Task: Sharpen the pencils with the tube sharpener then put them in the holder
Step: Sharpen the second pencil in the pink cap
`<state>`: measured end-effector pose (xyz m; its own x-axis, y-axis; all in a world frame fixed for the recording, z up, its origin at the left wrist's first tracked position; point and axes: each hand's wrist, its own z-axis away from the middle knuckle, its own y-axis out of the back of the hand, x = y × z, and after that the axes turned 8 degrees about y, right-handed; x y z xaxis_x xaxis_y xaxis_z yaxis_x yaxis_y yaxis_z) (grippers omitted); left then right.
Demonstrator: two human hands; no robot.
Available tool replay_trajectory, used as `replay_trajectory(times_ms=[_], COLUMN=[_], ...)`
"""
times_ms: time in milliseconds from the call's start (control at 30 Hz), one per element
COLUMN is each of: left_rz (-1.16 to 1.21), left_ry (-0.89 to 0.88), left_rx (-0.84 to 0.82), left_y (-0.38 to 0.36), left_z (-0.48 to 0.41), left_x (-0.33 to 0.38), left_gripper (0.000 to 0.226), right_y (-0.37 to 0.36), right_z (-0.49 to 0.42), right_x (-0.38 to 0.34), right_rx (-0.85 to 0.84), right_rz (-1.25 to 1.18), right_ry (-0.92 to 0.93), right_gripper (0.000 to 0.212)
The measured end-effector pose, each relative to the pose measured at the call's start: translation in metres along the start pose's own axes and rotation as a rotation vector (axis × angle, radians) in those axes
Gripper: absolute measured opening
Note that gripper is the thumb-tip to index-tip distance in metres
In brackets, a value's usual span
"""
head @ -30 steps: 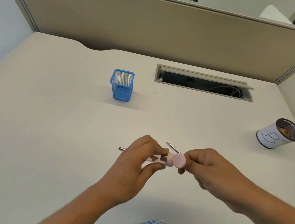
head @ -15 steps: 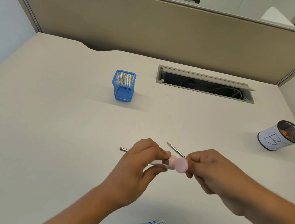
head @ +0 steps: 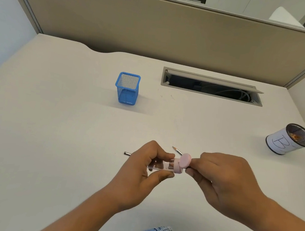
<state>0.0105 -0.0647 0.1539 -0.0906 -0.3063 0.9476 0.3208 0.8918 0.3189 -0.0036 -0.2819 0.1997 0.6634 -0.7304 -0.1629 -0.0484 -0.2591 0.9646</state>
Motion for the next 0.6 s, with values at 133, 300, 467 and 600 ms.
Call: replay_trajectory(times_ms=[133,300,467,600], left_rz=[-0.086,-0.135,-0.006,0.006], left_ry=[-0.251,-0.228,0.013,0.025], left_rx=[0.054,0.033,0.015,0.026], left_y=[-0.001,-0.001,0.001,-0.001], left_z=[-0.003,-0.005,-0.004,-0.002], left_x=[-0.003,-0.008,-0.002,-0.003], left_gripper=[0.018,0.020,0.022,0.021], right_y=[0.000,0.008,0.006,0.000], right_z=[-0.007,-0.015,-0.006,-0.007], right_x=[-0.013,-0.011,-0.001,-0.001], right_rx=[-0.024,-0.221,-0.065,-0.024], right_rz=[-0.629,-1.012,-0.145,0.002], right_ry=[-0.498,-0.788,-0.150,-0.048], right_gripper=[0.041,0.037,0.030,0.027])
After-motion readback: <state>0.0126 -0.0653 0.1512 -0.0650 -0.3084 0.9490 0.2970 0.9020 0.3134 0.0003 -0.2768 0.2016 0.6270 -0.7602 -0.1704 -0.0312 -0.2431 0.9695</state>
